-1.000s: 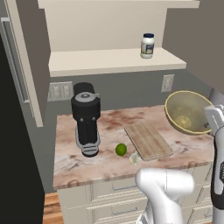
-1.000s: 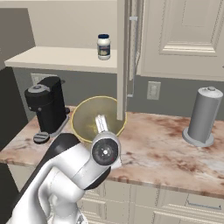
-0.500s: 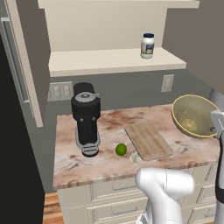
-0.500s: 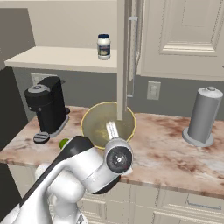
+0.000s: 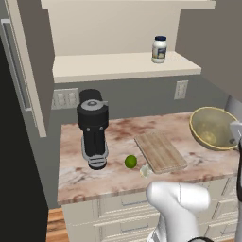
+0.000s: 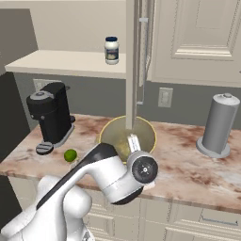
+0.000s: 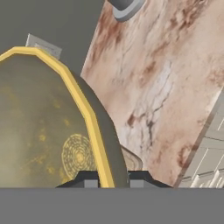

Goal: Open the cabinet. Place the bowl and condiment on the counter. Then place the lime and garlic on the cutting board.

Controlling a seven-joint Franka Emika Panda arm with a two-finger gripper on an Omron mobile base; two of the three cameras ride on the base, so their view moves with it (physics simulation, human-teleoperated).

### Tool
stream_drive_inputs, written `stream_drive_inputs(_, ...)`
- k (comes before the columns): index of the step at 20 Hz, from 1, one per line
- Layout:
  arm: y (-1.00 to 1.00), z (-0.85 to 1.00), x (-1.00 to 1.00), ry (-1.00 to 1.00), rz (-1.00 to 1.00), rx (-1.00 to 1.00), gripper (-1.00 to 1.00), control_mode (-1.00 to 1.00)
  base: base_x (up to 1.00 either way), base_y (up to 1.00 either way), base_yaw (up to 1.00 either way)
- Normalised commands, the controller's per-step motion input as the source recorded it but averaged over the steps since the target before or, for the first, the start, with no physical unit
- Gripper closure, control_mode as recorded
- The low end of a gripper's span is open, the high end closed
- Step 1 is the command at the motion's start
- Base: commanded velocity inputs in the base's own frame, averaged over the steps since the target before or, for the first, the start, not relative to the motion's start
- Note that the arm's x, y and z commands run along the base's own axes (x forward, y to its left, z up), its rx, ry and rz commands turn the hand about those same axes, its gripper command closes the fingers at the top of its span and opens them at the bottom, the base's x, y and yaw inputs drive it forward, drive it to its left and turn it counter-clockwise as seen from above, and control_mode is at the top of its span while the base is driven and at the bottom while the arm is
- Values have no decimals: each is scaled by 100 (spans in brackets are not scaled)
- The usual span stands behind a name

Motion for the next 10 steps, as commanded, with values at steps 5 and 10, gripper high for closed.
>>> stream_drive_inputs(5,-29,-31,32,2,0,0,100,-100,0,0,0)
stream_drive_inputs(10,-29,-31,18,0,0,0,100,-100,0,0,0)
